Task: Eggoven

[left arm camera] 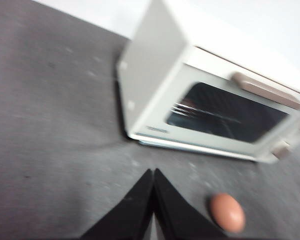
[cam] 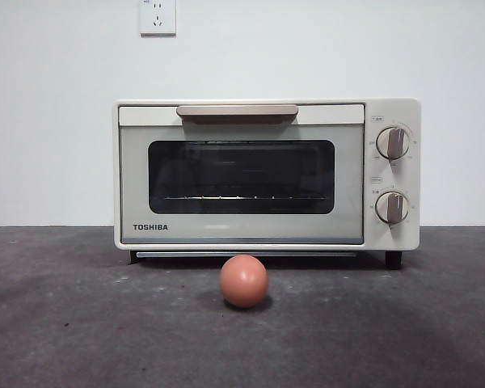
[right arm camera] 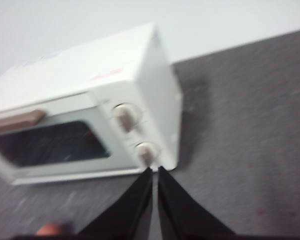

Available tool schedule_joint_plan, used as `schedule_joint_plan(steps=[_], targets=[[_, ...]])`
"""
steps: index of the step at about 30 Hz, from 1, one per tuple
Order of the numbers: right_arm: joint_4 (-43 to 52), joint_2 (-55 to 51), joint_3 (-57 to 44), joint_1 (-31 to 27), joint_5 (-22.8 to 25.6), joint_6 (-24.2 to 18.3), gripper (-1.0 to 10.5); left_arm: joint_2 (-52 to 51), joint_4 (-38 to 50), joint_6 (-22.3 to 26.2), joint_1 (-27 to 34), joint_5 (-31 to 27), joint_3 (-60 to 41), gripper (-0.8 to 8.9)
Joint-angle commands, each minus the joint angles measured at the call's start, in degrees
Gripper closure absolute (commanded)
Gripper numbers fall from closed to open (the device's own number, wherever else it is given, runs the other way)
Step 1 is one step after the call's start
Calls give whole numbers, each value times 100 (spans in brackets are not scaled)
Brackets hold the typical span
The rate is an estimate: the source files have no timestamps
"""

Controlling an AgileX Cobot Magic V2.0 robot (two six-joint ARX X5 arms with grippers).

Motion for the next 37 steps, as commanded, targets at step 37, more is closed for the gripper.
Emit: schedule_joint_plan(steps=[37], targets=[[-1880, 3687, 2559, 2590, -1228, -118, 555, 1971, -2734, 1919, -424, 1486, 2391, 808]])
